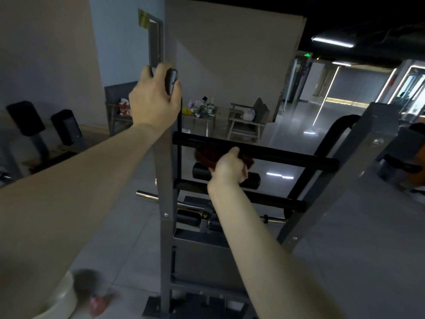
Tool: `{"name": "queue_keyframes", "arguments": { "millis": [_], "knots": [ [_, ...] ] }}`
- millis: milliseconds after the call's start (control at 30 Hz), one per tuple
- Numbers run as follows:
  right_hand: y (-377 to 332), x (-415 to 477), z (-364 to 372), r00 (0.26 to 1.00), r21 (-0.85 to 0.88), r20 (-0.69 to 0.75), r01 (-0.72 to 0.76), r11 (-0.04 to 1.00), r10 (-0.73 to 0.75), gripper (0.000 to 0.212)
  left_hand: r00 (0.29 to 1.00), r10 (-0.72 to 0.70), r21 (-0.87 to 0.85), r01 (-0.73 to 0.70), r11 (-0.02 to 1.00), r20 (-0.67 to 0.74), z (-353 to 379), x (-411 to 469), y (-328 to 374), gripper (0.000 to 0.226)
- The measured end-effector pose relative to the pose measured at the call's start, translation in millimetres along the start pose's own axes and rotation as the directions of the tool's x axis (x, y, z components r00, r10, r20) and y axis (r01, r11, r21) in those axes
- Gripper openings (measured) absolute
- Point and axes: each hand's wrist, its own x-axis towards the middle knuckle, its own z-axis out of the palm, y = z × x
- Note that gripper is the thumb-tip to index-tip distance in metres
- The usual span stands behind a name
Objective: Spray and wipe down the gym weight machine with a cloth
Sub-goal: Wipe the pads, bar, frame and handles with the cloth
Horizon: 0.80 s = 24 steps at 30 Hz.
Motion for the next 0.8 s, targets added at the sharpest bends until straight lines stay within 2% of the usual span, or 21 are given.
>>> {"name": "queue_keyframes", "arguments": {
  "millis": [67, 167, 300, 400, 467, 567, 700, 733, 767, 800],
  "knots": [
    [15, -3, 3, 0.993, -0.177, 0.112, -0.027, 0.984, 0.047, 0.055, 1.000, 0.005, -0.001, -0.005, 1.000, -0.005, 0, 0, 0, 0.044],
    [15, 4, -21, 0.972, -0.324, 0.211, -0.030, 0.946, 0.103, 0.064, 1.000, 0.006, 0.007, -0.006, 1.000, -0.012, 0, -1, 2, 0.042],
    [-1, 13, -69, 0.972, -0.414, 0.227, 0.045, 0.909, 0.055, 0.057, 1.000, -0.009, -0.007, 0.009, 1.000, -0.017, 1, -1, 1, 0.043],
    [-4, 18, -81, 0.968, -0.569, 0.246, 0.188, 0.801, -0.053, 0.064, 1.000, -0.012, -0.014, 0.012, 1.000, -0.017, 1, -1, 3, 0.043],
    [0, 23, -78, 0.953, -0.579, 0.295, 0.232, 0.781, -0.064, 0.062, 1.000, -0.016, -0.020, 0.016, 1.000, -0.024, 1, -2, 3, 0.042],
    [3, 27, -63, 0.921, -0.496, 0.387, 0.170, 0.851, 0.042, 0.048, 0.999, -0.011, -0.015, 0.011, 1.000, -0.031, 2, -1, 1, 0.043],
    [2, 37, -40, 0.805, -0.514, 0.548, 0.110, 0.850, 0.227, 0.018, 1.000, 0.002, 0.002, -0.002, 1.000, -0.031, 5, 0, -1, 0.044],
    [3, 44, -33, 0.801, -0.561, 0.552, 0.151, 0.814, 0.232, 0.014, 0.999, 0.003, -0.003, -0.003, 1.000, -0.036, 5, 1, -1, 0.044],
    [6, 53, -27, 0.814, -0.656, 0.542, 0.253, 0.711, 0.210, 0.010, 0.999, 0.003, -0.005, -0.003, 1.000, -0.041, 5, 1, -1, 0.044],
    [10, 63, -20, 0.823, -0.759, 0.541, 0.392, 0.520, 0.170, 0.008, 0.999, 0.002, -0.004, -0.002, 1.000, -0.047, 6, 1, -2, 0.044]
  ]
}}
